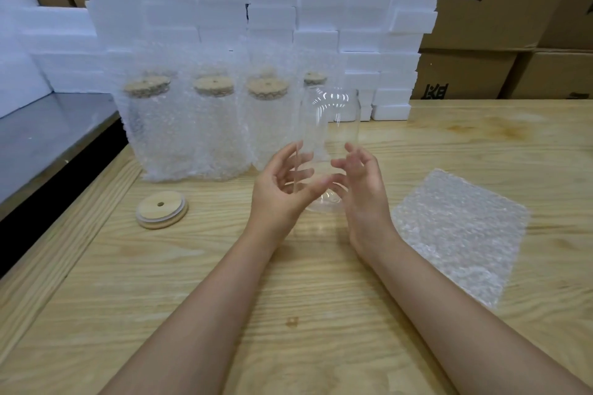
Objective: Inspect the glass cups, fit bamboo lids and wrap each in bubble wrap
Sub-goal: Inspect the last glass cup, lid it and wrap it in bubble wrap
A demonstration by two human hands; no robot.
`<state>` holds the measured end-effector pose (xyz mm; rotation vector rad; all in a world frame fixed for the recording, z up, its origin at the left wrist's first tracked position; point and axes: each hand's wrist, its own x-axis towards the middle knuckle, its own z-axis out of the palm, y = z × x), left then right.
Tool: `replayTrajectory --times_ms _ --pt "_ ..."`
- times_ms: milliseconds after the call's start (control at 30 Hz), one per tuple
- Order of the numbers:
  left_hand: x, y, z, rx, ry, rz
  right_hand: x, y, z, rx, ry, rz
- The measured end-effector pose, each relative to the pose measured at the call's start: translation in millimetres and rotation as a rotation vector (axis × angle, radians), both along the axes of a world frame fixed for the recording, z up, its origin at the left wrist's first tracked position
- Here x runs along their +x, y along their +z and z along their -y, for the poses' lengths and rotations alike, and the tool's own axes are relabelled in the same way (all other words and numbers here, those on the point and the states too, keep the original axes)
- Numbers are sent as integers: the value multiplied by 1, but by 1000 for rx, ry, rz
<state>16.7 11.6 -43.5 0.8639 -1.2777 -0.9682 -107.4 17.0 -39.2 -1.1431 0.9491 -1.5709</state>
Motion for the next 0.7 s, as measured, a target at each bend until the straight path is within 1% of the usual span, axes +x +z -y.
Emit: replayTrajectory --times_ms 100,200,300,400,467,500,567,633,700 --pt "-1 0 -2 -55 48 145 -5 -1 2 -48 74 -55" --pt "-2 1 -4 -73 51 225 -10 -4 6 -67 99 -60" --pt "7 7 -3 -58 -21 305 -13 -7 9 -89 102 -81" --pt "25 21 -2 -15 -82 428 -16 -8 10 -102 88 -99" --pt "42 32 0 9 5 504 -18 -10 10 -91 79 -107" --pt "54 37 2 17 111 574 -19 -11 11 -81 74 -114" --pt "82 46 8 81 355 833 -19 -13 12 -64 72 -127" --pt "112 47 13 271 516 1118 -19 -15 12 -53 75 -137" --pt "135 39 17 540 534 1292 -18 -15 12 -40 82 -150"
